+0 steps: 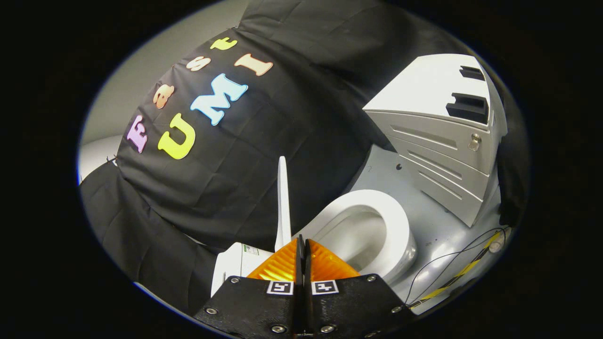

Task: Open the toilet lid.

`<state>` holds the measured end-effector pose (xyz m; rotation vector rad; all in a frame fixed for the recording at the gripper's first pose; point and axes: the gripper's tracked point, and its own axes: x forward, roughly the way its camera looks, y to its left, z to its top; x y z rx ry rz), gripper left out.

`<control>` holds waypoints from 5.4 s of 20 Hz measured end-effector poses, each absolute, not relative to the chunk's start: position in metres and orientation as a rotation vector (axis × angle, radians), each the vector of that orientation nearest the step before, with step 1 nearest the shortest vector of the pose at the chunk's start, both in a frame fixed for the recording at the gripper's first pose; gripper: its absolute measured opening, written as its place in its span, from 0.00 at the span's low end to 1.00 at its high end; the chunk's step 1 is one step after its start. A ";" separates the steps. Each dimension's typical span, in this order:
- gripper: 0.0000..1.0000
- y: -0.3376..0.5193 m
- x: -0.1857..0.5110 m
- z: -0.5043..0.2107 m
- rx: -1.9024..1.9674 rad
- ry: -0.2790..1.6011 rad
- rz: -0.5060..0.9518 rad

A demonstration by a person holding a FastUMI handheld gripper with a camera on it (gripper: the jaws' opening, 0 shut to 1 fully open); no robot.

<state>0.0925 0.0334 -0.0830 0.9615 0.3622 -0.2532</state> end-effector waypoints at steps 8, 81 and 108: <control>0.00 0.058 0.101 -0.048 0.813 0.340 -0.217; 0.00 0.395 0.137 0.099 0.104 0.182 0.127; 0.96 0.324 0.102 0.170 0.128 0.035 0.285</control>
